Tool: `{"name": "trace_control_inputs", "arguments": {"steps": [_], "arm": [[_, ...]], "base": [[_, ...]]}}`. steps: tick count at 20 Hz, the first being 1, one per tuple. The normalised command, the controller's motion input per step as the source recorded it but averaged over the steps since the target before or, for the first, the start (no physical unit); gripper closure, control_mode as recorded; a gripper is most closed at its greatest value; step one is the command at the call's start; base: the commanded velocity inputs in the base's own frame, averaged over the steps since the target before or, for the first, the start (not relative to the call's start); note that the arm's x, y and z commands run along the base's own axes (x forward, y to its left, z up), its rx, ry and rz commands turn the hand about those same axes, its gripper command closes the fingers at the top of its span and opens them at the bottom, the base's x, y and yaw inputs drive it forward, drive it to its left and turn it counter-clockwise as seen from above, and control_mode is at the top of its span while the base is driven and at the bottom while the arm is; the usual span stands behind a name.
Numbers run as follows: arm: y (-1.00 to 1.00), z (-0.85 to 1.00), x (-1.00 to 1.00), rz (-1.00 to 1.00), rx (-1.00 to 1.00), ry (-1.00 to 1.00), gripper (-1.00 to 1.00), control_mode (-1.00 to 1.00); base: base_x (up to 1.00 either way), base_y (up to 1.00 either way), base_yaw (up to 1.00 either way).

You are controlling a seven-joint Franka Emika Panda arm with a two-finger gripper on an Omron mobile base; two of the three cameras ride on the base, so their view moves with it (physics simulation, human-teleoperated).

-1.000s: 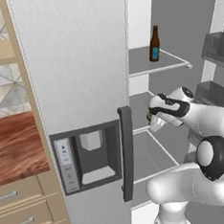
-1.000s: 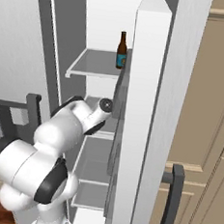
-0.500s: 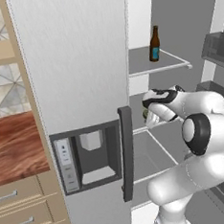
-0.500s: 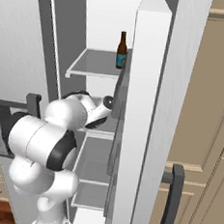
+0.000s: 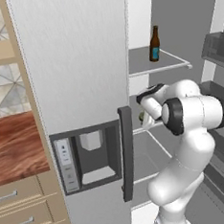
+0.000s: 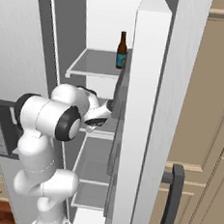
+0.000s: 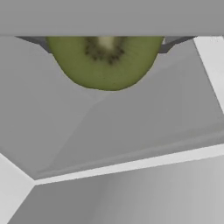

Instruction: Place the beers on the top shelf of the fridge to keep them out of children's reach, and place the kiwi on lower shelves for easy access.

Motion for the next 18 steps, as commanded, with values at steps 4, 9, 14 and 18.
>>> {"name": "trace_control_inputs", "arguments": {"steps": [4,9,14,18], "arm": [[0.0,-0.29,0.44,0.03,0.0,-0.01,1.0,-1.0],[0.0,-0.11,0.4,0.0,0.0,-0.07,-1.0,-1.0],[0.0,0.0,-0.14,0.02,-0.09,-0.21,-1.0,-1.0],[0.03,0.0,-0.56,0.0,-0.14,-0.19,-1.0,-1.0]], "base": [[0.0,0.0,0.0],[0.0,0.0,0.0],[0.0,0.0,0.0],[0.0,0.0,0.0]]}}
